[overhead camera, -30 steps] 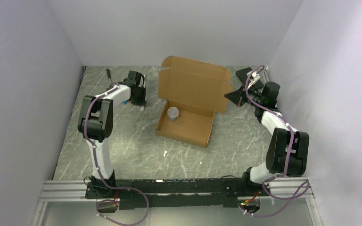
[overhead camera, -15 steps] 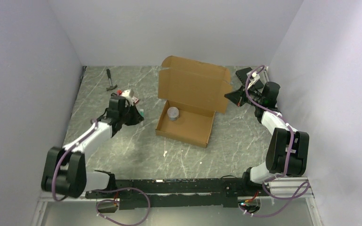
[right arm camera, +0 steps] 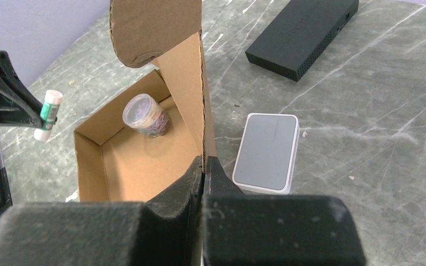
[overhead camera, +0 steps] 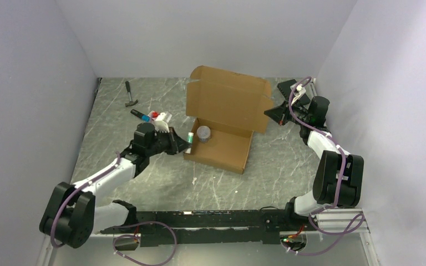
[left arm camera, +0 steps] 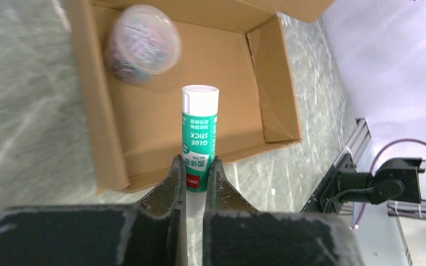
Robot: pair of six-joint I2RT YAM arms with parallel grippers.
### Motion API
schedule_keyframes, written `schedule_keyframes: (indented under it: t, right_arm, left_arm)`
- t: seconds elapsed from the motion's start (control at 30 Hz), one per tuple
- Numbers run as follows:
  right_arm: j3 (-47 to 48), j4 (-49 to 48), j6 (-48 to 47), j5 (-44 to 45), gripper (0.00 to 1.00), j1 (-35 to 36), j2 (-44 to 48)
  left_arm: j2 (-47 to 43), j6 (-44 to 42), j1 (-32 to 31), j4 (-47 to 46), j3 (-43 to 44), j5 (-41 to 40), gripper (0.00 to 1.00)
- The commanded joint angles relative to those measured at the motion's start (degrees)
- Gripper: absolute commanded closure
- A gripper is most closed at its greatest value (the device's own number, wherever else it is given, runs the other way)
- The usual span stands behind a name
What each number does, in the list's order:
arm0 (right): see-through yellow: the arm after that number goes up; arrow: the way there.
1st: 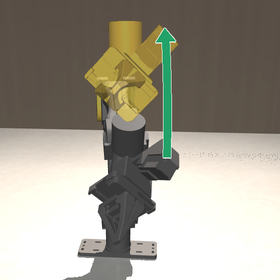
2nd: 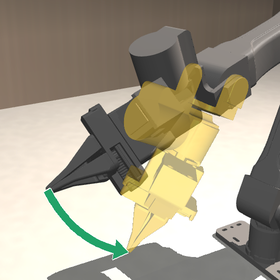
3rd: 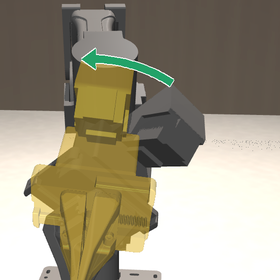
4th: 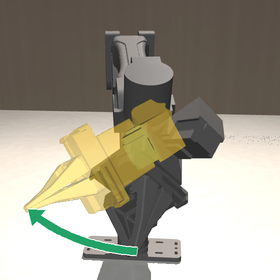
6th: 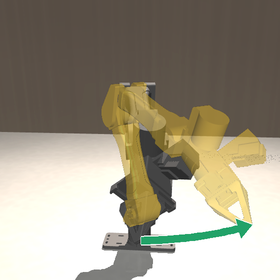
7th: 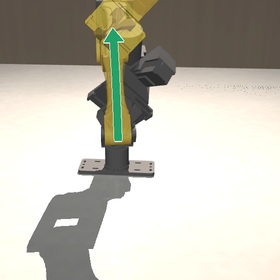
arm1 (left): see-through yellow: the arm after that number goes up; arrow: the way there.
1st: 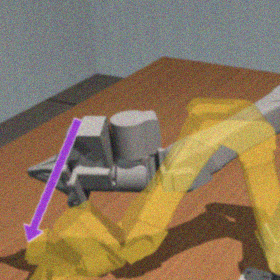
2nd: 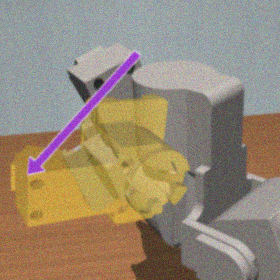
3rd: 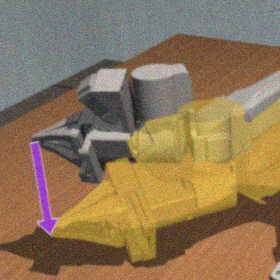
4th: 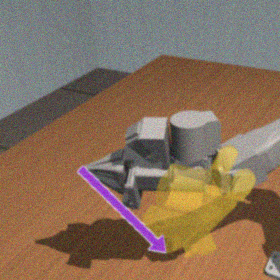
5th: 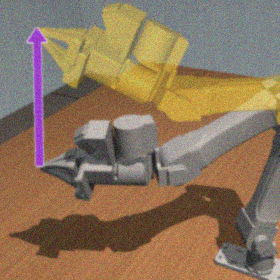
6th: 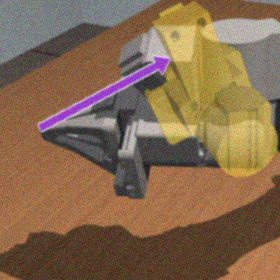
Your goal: Fold the paper box
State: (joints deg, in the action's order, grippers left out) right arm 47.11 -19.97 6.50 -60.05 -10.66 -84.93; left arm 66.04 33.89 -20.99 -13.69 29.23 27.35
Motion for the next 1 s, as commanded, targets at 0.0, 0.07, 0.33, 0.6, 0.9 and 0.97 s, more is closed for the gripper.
schedule_keyframes:
  t: [0.0,0.07,0.33,0.6,0.9,0.97]
  right_arm:
    - [1.1,-2.1,-0.2,-1.3,1.00,0.3,0.7]
    - [1.1,-2.1,-0.3,-1.3,1.00,0.3,0.7]
    - [1.1,-2.2,-0.3,-1.4,1.00,0.3,0.5]
    - [1.1,-2.2,-0.3,-1.4,1.00,0.3,0.5]
    - [1.1,-2.0,-0.4,-1.3,1.00,0.3,0.5]
    - [1.1,-2.0,-0.4,-1.3,1.00,0.3,0.5]
  left_arm:
    - [4.4,0.2,-5.0,-1.5,5.1,-3.5,1.00]
    - [6.5,-0.2,-7.1,1.6,7.8,-6.9,1.00]
    - [13.0,-3.6,-12.7,8.7,14.8,-16.3,1.00]
    - [17.2,-6.5,-15.1,16.0,19.7,-21.8,0.85]
    - [19.6,-7.1,-15.4,18.0,21.7,-22.9,0.62]
    - [19.2,-7.2,-15.3,18.2,21.8,-23.3,0.56]
